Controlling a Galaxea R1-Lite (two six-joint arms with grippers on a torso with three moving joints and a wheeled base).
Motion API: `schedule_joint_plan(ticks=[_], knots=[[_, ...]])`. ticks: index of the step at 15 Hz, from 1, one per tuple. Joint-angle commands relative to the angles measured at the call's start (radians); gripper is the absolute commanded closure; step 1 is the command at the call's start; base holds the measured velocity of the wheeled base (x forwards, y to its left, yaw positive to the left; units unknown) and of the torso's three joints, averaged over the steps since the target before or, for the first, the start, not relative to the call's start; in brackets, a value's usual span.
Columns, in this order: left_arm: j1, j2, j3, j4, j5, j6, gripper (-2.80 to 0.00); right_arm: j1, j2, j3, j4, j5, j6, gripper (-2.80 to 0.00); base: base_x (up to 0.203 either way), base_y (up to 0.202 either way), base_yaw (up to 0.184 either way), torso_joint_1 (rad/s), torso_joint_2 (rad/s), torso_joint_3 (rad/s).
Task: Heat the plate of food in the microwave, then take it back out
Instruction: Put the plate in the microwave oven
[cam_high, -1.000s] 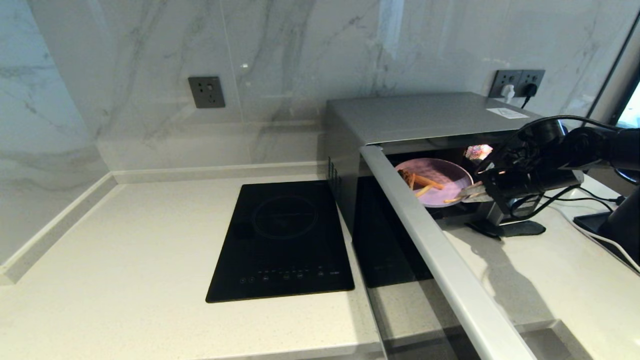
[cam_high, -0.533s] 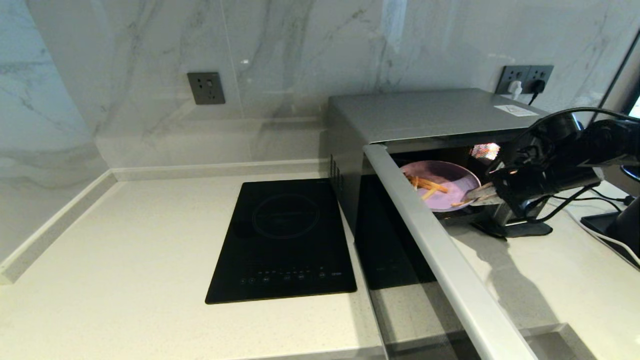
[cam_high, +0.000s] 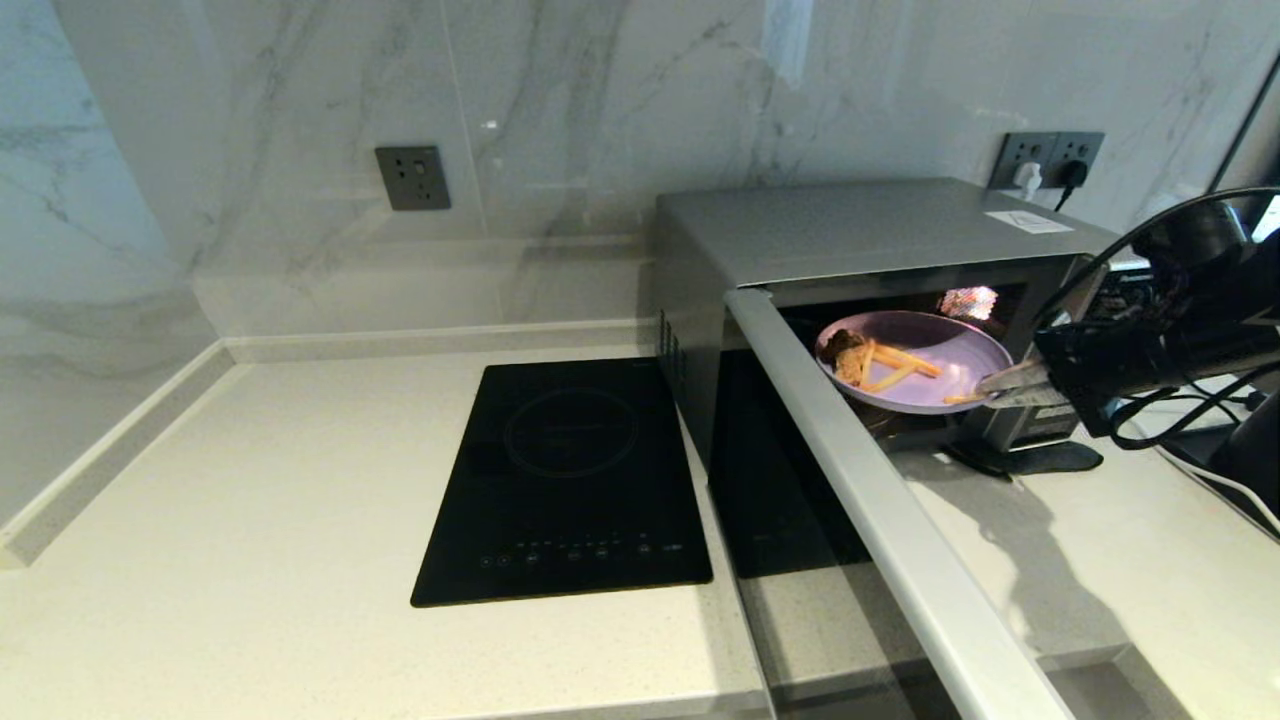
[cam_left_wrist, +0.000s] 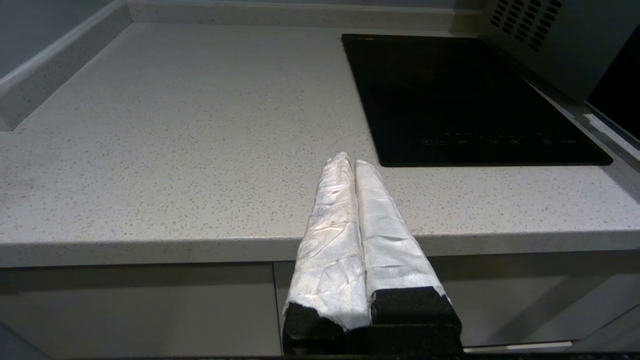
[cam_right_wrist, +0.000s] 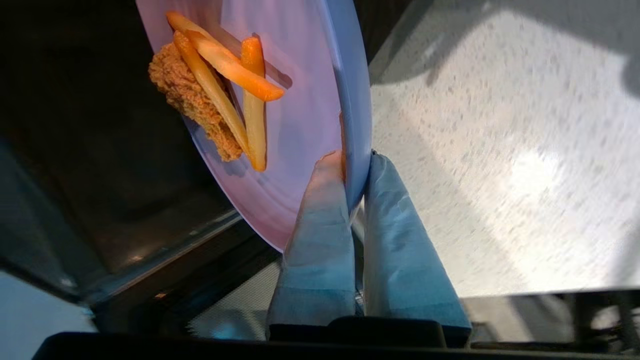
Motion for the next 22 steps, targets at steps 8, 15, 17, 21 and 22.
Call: schedule_joint_plan(ticks=[8,15,17,21,22], knots=[[0.000,0.002,0.000,0.000,0.000,-0.001,0.00,0.079,-0.038,0.161,-0.011,-0.148,0.182,0.00,0.000,0.000,0.000,0.000,0.00,0.000],[0.000,0.002,0.000,0.000,0.000,-0.001,0.00,0.089,0.106,0.124,-0.165,-0.180,0.192,0.00,0.000,0.000,0.000,0.000,0.00,0.000],[0.000,0.002,0.000,0.000,0.000,-0.001,0.00,0.096,0.146,0.086,-0.169,-0.180,0.195,0.00,0.000,0.000,0.000,0.000,0.00,0.000],[0.000,0.002,0.000,0.000,0.000,-0.001,0.00,0.109,0.159,0.039,-0.169,-0.178,0.210,0.00,0.000,0.000,0.000,0.000,0.00,0.000],[0.000,0.000,0.000,0.000,0.000,-0.001,0.00,0.117,0.158,0.033,-0.169,-0.178,0.215,0.00,0.000,0.000,0.000,0.000,0.00,0.000]])
